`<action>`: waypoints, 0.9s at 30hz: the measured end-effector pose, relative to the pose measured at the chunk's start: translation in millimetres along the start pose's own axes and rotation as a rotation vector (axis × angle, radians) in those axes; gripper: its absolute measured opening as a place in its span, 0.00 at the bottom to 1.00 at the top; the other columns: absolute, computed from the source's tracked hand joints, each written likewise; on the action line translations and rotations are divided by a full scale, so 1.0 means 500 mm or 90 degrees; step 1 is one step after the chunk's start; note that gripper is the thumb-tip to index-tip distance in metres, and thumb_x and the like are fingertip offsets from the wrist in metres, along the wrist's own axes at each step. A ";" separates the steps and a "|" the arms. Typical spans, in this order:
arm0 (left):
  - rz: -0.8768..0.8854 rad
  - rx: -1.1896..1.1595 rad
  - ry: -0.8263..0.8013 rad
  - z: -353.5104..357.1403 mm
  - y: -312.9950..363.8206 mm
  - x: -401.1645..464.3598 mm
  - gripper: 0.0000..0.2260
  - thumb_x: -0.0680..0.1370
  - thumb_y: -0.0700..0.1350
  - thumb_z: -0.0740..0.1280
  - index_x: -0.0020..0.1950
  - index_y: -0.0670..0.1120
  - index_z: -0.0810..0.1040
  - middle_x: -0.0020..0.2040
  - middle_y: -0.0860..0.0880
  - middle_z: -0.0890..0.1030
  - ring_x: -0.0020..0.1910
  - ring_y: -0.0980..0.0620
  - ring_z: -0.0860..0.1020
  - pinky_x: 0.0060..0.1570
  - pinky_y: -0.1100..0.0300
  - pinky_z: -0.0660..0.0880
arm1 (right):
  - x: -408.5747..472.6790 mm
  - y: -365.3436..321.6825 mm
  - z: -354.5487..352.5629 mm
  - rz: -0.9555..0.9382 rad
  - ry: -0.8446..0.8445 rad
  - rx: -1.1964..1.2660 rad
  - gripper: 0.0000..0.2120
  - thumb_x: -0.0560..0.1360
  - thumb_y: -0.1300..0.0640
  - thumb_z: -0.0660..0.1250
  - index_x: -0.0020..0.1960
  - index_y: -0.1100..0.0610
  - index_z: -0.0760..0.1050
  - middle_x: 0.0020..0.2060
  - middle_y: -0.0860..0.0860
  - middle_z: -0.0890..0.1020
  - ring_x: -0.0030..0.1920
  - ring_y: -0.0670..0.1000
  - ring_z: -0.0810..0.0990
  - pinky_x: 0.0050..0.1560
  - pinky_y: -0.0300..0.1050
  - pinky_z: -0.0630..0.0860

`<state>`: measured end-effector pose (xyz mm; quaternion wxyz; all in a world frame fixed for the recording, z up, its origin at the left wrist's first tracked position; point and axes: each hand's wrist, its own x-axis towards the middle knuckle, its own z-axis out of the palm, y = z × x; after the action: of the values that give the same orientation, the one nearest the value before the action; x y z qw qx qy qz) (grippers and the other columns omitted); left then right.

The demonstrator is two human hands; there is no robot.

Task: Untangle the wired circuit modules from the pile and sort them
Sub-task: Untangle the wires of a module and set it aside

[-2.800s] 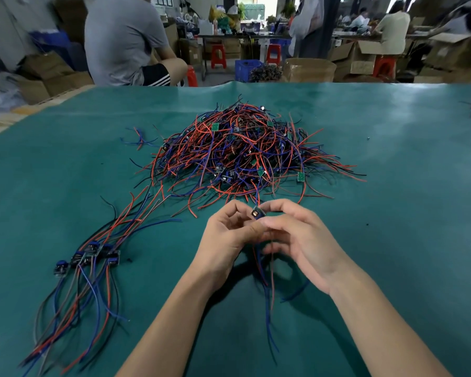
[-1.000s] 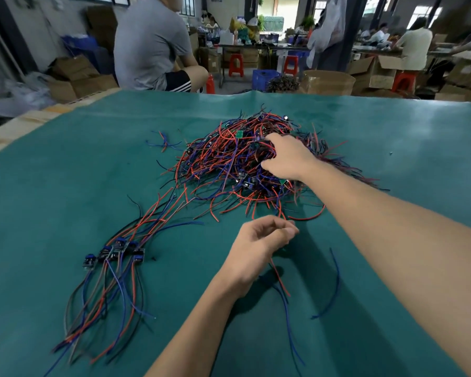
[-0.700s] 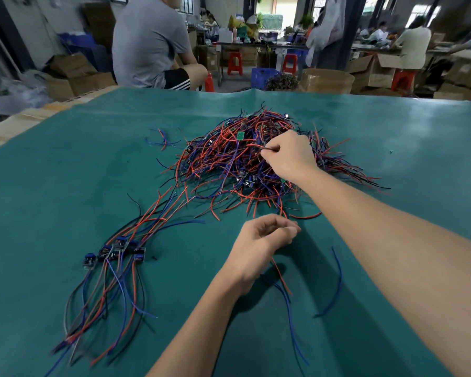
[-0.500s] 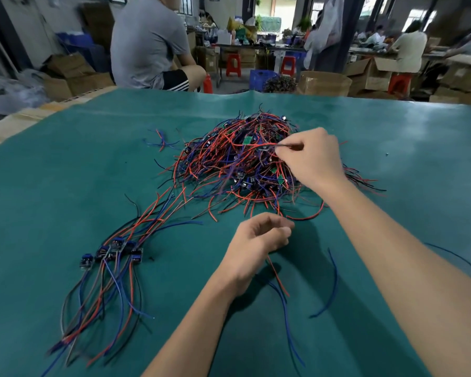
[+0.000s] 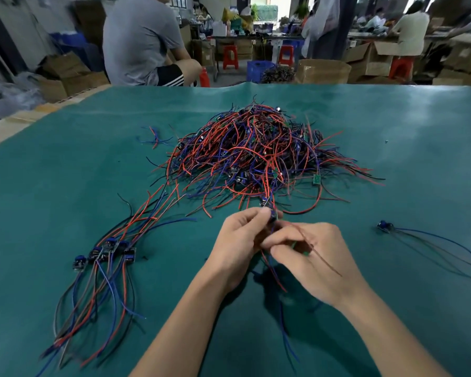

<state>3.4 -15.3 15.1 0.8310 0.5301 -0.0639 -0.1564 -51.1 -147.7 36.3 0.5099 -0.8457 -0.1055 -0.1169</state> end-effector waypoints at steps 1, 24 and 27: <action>0.002 0.001 -0.006 -0.001 -0.001 0.000 0.10 0.81 0.43 0.63 0.50 0.39 0.81 0.43 0.40 0.82 0.43 0.45 0.78 0.49 0.53 0.75 | 0.002 0.002 -0.001 0.014 -0.009 0.036 0.12 0.67 0.59 0.68 0.42 0.46 0.87 0.38 0.46 0.87 0.40 0.50 0.84 0.44 0.44 0.78; 0.047 0.117 -0.135 -0.012 -0.005 -0.011 0.04 0.71 0.38 0.72 0.43 0.46 0.84 0.39 0.48 0.78 0.37 0.54 0.73 0.45 0.59 0.71 | 0.019 0.037 -0.051 0.042 0.137 -0.213 0.19 0.72 0.32 0.62 0.41 0.41 0.86 0.33 0.40 0.85 0.40 0.46 0.79 0.53 0.55 0.74; 0.052 0.144 -0.161 -0.012 -0.006 -0.013 0.04 0.73 0.39 0.72 0.46 0.45 0.84 0.42 0.46 0.79 0.42 0.50 0.73 0.46 0.60 0.71 | 0.025 0.039 -0.055 0.011 0.140 -0.274 0.13 0.71 0.33 0.71 0.42 0.41 0.87 0.45 0.36 0.85 0.55 0.48 0.77 0.63 0.52 0.69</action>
<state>-1.7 -9.3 10.1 0.7573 0.5929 -0.2066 -0.1796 -36.0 -180.1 36.2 0.3271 -0.9180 -0.0149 -0.2237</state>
